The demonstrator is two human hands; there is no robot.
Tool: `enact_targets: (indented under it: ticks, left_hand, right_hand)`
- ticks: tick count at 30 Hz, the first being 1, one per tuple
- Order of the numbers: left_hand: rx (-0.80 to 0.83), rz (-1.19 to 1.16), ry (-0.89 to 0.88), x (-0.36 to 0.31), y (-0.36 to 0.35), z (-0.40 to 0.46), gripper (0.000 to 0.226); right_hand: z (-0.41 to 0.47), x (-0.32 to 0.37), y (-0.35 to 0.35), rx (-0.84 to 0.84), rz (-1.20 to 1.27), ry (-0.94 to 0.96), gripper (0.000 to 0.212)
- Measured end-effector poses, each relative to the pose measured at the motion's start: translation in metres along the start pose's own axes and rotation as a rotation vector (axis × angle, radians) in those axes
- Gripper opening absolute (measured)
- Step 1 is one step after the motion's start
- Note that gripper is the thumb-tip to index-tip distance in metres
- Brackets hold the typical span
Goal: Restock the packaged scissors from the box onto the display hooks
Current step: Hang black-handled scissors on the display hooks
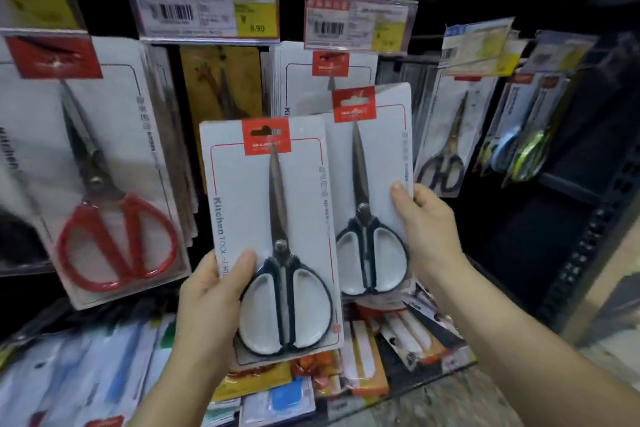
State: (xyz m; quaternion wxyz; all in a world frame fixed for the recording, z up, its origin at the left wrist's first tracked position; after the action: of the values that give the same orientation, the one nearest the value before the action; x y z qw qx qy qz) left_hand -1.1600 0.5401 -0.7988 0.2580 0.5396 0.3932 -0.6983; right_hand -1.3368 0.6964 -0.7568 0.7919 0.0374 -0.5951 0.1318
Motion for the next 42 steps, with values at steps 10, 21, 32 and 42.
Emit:
enact_targets:
  ticks: [10, 21, 32, 42]
  left_hand:
    - [-0.016, -0.04, 0.015, 0.0, 0.013, -0.006, 0.018]
    - [-0.002, -0.125, 0.084, 0.01, 0.015, -0.003, 0.017]
    - [-0.011, -0.128, 0.125, 0.025, 0.003, -0.002, 0.018]
    - [-0.036, 0.085, -0.048, 0.001, -0.05, -0.006, 0.007]
  right_hand:
    - [0.026, 0.035, -0.045, 0.098, 0.158, 0.031, 0.021]
    - [0.03, 0.022, -0.052, -0.04, 0.161, -0.093, 0.03]
    - [-0.004, 0.002, -0.041, 0.136, -0.03, -0.112, 0.041]
    - [-0.008, 0.008, -0.028, 0.218, 0.14, -0.1, 0.013]
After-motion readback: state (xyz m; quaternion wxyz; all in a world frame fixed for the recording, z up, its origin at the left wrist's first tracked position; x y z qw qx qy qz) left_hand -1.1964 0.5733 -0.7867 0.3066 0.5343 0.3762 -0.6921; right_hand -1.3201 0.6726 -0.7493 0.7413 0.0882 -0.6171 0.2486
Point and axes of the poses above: each hand's wrist, its own z-axis towards the middle knuckle, its own y-axis out of the back of the hand, x = y × z, the point moved 4 cm from there along z, towards the middle knuckle, and after that the axes turned 2 degrees about -x, right-handed, at the moved point
